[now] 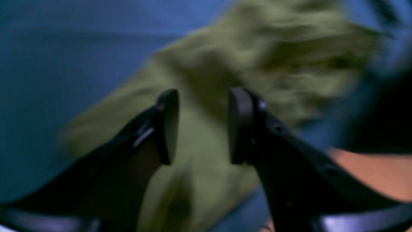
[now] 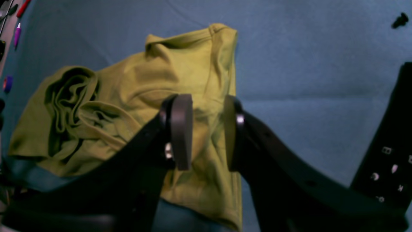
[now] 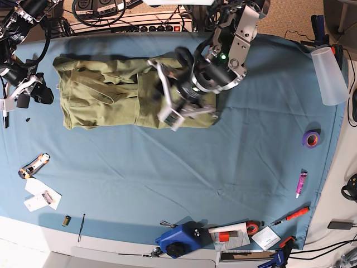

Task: Layout the t-shirt on the table in an organized manner, then fold the t-shirt properly

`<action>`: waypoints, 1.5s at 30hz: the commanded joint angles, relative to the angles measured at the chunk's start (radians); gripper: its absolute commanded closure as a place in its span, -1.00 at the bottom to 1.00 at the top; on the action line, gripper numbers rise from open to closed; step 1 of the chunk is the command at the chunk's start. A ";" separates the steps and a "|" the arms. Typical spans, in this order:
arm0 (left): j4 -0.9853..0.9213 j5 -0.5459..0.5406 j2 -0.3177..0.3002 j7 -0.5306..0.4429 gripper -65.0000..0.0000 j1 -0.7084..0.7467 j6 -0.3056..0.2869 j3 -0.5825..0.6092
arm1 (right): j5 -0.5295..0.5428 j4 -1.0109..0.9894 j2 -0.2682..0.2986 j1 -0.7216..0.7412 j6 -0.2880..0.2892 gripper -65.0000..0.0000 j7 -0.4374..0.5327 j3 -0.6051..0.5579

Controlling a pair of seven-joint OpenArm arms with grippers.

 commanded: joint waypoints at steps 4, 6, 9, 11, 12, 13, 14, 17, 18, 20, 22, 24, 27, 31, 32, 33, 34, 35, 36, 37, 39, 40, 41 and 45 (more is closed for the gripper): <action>-0.026 0.019 -0.018 -0.016 0.37 -0.005 0.020 0.002 | 0.021 0.017 0.023 0.008 0.001 0.47 0.018 0.007; -0.052 0.039 -0.026 -0.015 0.37 -0.002 0.020 0.002 | 0.021 0.017 0.023 0.009 0.001 0.47 0.018 0.007; -0.087 0.048 -0.046 -0.016 0.37 0.006 0.036 0.002 | 0.021 0.017 0.023 0.008 0.001 0.47 0.018 0.007; -0.115 0.048 -0.055 -0.019 0.37 0.014 0.038 0.002 | 0.024 0.017 0.023 0.008 0.001 0.47 0.018 0.007; -0.137 0.048 -0.058 -0.019 0.37 0.014 0.038 0.002 | 0.032 0.017 0.023 0.009 0.001 0.47 0.018 0.007; -0.163 0.048 -0.057 -0.020 0.37 0.013 0.038 0.002 | 0.051 0.017 0.023 0.008 0.001 0.47 0.018 0.007; -0.185 0.048 -0.057 -0.020 0.37 0.013 0.038 0.002 | 0.075 0.017 0.023 0.008 0.001 0.47 0.018 0.007; -0.223 0.048 -0.057 -0.019 0.37 0.013 0.037 0.002 | 0.148 0.017 0.024 0.008 0.001 0.47 0.018 0.007; -0.222 0.048 -0.057 -0.016 0.37 0.013 0.037 0.002 | 0.169 0.017 0.024 0.009 0.001 0.47 0.018 0.007; -0.193 0.047 -0.056 -0.005 0.37 0.010 0.038 0.002 | 0.208 0.017 0.026 0.009 0.001 0.47 0.018 0.008; -0.129 0.047 -0.056 -0.001 0.37 0.011 0.038 0.002 | 0.236 0.017 0.027 0.009 0.001 0.47 0.018 0.010; -0.047 0.047 -0.056 0.000 0.37 0.011 0.039 0.002 | 0.251 0.017 0.031 0.010 0.001 0.47 0.020 0.010; 0.068 0.048 -0.057 0.018 0.37 0.011 0.038 0.002 | 0.251 0.017 0.051 0.010 0.001 0.47 0.034 0.010; 0.115 0.048 -0.057 0.029 0.37 0.013 0.038 0.002 | 0.212 0.017 0.093 0.011 0.001 0.46 0.018 0.009; 0.115 0.048 -0.057 0.029 0.37 0.016 0.038 0.002 | 0.179 0.017 0.107 0.011 0.001 0.37 0.018 0.008; 0.114 0.048 -0.057 0.029 0.37 0.020 0.038 0.002 | 0.142 0.017 0.120 0.011 0.001 0.24 0.018 0.008; 0.114 0.048 -0.057 0.029 0.37 0.025 0.038 0.002 | 0.111 0.017 0.129 0.011 0.001 0.08 0.018 0.008; 0.114 0.048 -0.057 0.029 0.37 0.029 0.038 0.002 | 0.086 0.017 0.137 0.008 0.001 -0.07 0.018 0.008; 0.114 0.048 -0.057 0.029 0.37 0.036 0.038 0.002 | 0.069 0.017 0.145 0.005 0.001 -0.17 0.018 0.008; 0.114 0.048 -0.057 0.029 0.37 0.042 0.037 0.002 | 0.052 0.017 0.151 0.006 0.001 -0.20 0.018 0.008; 0.114 0.048 -0.057 0.029 0.37 0.047 0.037 0.002 | 0.031 0.017 0.158 0.006 0.001 -0.20 0.018 0.009; 0.114 0.048 -0.057 0.029 0.37 0.047 0.037 0.002 | 0.031 0.017 0.158 0.006 0.001 -0.20 0.018 0.009; 0.114 0.048 -0.057 0.029 0.37 0.047 0.037 0.002 | 0.031 0.017 0.155 0.006 0.001 -0.20 0.018 0.008; 0.114 0.048 -0.056 0.026 0.37 0.047 0.037 0.002 | 0.008 0.014 0.124 0.006 0.001 -0.20 0.018 -0.021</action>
